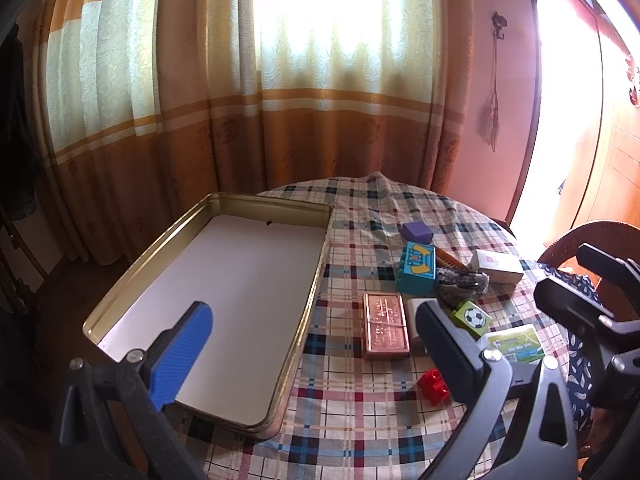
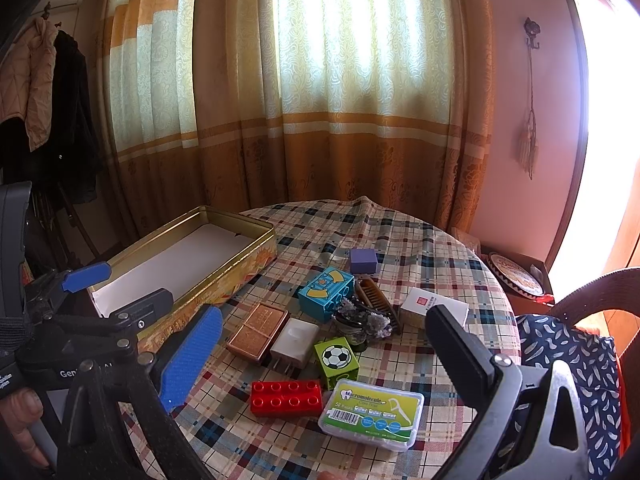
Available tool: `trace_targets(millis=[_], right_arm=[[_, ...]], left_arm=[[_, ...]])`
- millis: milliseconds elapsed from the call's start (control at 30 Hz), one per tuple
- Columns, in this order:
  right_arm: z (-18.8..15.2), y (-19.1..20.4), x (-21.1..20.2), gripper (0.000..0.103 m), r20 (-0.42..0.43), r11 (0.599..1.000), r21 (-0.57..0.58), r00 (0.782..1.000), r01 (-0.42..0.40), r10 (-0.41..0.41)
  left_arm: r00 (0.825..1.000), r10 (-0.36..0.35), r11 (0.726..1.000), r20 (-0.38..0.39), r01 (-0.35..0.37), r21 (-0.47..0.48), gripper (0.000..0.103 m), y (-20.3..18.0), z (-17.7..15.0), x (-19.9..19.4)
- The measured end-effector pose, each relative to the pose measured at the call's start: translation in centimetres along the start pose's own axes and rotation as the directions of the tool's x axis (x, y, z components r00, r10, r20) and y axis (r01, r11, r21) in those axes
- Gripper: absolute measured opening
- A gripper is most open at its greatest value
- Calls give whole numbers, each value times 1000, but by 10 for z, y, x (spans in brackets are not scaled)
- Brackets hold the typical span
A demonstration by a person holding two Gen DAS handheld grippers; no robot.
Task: Organize rigid objects
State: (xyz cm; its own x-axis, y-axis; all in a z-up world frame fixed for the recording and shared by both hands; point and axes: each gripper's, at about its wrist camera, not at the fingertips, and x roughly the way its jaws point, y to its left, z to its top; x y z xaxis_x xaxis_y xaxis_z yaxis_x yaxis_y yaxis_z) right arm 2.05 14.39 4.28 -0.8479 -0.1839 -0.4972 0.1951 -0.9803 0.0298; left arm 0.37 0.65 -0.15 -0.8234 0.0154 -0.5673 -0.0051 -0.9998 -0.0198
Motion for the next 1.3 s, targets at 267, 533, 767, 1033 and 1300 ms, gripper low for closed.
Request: trace_targets(millis=[267, 533, 767, 1033, 1300], right_arm=[[-2, 0, 2, 103, -5, 1000, -1, 1000, 2, -2], [-4, -3, 4, 103, -13, 1000, -1, 1000, 8, -8], [-8, -12, 6, 103, -26, 1000, 8, 999, 24, -24], [-17, -23, 11, 103, -53, 999, 14, 997, 52, -51], [-47, -50, 28, 102, -142, 991, 27, 982, 130, -125]], left_arm=[[1000, -2, 1000, -1, 2, 7, 103, -2, -2, 1], [1000, 2, 1000, -1, -2, 20, 103, -5, -5, 3], [1000, 0, 999, -9, 0, 32, 103, -10, -7, 5], [1000, -9, 998, -28, 11, 60, 103, -21, -12, 10], [998, -42, 992, -45, 47, 118, 103, -42, -21, 20]])
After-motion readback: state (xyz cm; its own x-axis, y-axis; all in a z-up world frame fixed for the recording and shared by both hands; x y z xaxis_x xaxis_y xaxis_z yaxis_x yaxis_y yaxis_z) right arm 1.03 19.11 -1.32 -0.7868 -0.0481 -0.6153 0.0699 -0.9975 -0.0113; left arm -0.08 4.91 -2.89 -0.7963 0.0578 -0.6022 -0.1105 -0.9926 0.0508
